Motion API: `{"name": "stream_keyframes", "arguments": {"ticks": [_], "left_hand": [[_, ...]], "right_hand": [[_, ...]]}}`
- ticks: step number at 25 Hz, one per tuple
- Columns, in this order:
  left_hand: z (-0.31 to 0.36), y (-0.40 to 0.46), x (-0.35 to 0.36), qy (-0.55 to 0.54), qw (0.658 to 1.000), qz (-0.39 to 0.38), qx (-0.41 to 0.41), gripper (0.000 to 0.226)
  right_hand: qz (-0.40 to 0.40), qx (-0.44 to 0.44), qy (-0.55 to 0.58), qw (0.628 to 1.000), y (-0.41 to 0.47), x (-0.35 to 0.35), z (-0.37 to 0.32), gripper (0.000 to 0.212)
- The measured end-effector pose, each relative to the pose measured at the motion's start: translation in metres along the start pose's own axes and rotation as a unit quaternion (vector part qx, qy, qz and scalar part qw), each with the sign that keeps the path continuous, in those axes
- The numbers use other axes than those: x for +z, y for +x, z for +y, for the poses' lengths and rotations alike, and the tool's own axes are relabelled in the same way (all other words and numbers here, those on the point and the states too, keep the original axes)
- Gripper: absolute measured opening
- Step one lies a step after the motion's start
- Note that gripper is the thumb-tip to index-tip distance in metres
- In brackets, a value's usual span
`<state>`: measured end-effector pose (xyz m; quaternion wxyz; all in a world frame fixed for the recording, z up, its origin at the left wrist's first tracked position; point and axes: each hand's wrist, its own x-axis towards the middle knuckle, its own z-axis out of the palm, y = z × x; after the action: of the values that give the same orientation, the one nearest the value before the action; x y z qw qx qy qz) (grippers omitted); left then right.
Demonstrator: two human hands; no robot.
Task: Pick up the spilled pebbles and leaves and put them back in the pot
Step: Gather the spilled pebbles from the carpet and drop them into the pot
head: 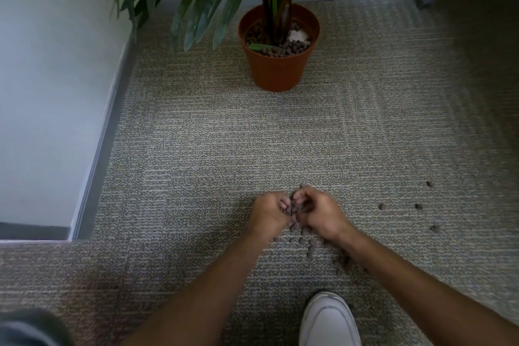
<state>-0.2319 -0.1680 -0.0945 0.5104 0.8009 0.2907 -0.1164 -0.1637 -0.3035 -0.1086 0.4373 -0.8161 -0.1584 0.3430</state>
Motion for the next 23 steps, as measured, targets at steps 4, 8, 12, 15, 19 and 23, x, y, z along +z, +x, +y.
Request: {"name": "stream_keyframes", "arguments": {"ticks": [4,8,12,15,19,23], "left_hand": [[0.006,-0.001,-0.003,-0.160,0.984,-0.031,-0.072,0.023],[0.007,-0.003,-0.005,-0.332,0.934,-0.071,-0.115,0.015],[0.008,0.000,-0.007,-0.456,0.860,-0.098,-0.205,0.013],[0.015,0.002,-0.005,-0.492,0.827,-0.100,-0.254,0.022],[0.023,0.006,-0.003,-0.467,0.833,-0.098,-0.280,0.028],[0.030,0.017,-0.015,-0.487,0.821,-0.087,-0.285,0.026]], "right_hand": [[-0.061,0.047,0.235,0.969,0.003,-0.004,0.002,0.030],[-0.061,0.111,0.325,0.937,0.004,-0.017,0.005,0.024],[-0.084,0.166,0.405,0.895,0.008,-0.033,0.001,0.023],[-0.113,0.192,0.426,0.877,0.011,-0.035,-0.003,0.024],[-0.144,0.205,0.407,0.878,0.019,-0.042,-0.011,0.019],[-0.132,0.219,0.384,0.887,0.036,-0.059,-0.022,0.019]]}}
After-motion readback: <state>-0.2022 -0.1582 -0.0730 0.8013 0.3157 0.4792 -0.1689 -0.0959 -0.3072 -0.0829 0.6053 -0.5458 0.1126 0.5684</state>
